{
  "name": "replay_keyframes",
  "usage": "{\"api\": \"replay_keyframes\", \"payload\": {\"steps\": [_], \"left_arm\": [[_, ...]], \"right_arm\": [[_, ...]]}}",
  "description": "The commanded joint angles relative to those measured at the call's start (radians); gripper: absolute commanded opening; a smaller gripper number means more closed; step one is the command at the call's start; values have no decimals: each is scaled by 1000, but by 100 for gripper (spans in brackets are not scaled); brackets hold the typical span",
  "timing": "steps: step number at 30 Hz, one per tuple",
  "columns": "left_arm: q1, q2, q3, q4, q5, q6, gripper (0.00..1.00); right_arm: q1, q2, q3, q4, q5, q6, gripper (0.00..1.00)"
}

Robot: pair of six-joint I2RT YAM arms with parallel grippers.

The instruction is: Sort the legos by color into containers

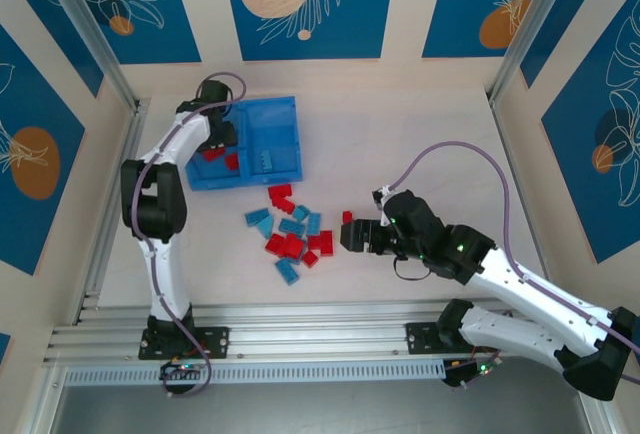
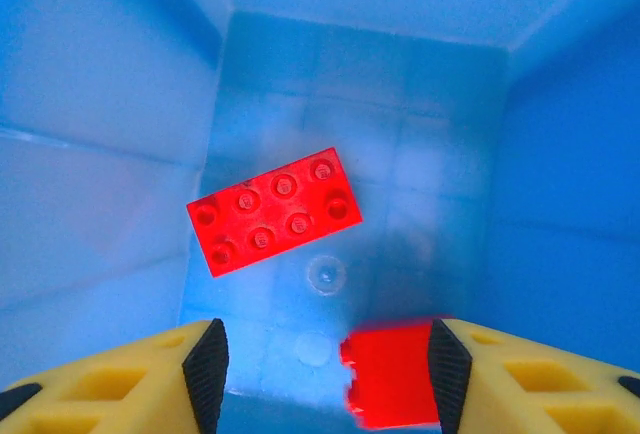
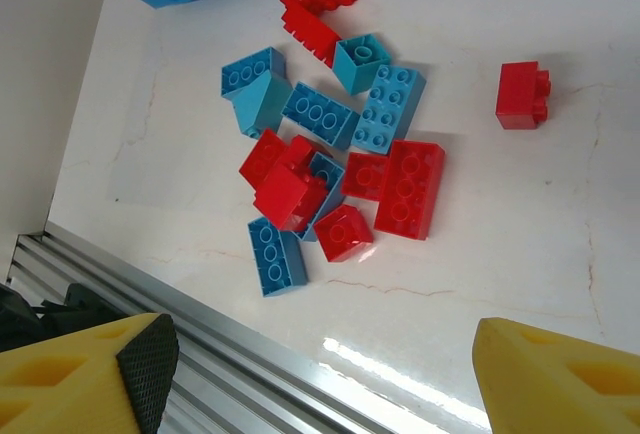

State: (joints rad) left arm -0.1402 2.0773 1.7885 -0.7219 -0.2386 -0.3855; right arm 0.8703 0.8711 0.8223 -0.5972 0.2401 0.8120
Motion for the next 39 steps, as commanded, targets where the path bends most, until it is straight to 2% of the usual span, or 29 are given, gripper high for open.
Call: {"api": "replay_keyframes", "payload": {"steps": [1,5,8,11,13,17,19,25,32,35,39], "left_arm": [[8,-196,-59,8,66,-39,58],[-12,-463,-222,43,155,-90,57],[-65,-690,-360,73,201,-68,56],[-146,-881,-463,65,226,55,55],[-178,-989,-530,47,317,162,56],[-191,-1147,-657,-17,498,334,61],[-193,-1213,-720,-37,544,390,64],[-195,-1300,-873,61,643,384,68],[-196,-1251,-893,69,658,387,74],[-196,-1253,-905,74,660,390,80],[-196,-1255,-906,75,651,389,95]], "right_arm": [[3,23,-9,26,31,-7,80],[-3,154,47,71,29,-67,80],[-14,318,140,57,31,-100,80],[-28,501,255,24,35,-96,78],[-33,626,326,21,27,-113,74],[-33,804,433,14,80,-129,68],[-38,869,459,28,109,-128,67],[-62,1001,512,44,101,-108,64],[-68,1071,514,81,57,-81,56],[-65,1103,531,87,20,-82,57],[-67,1139,531,87,13,-61,56]]}}
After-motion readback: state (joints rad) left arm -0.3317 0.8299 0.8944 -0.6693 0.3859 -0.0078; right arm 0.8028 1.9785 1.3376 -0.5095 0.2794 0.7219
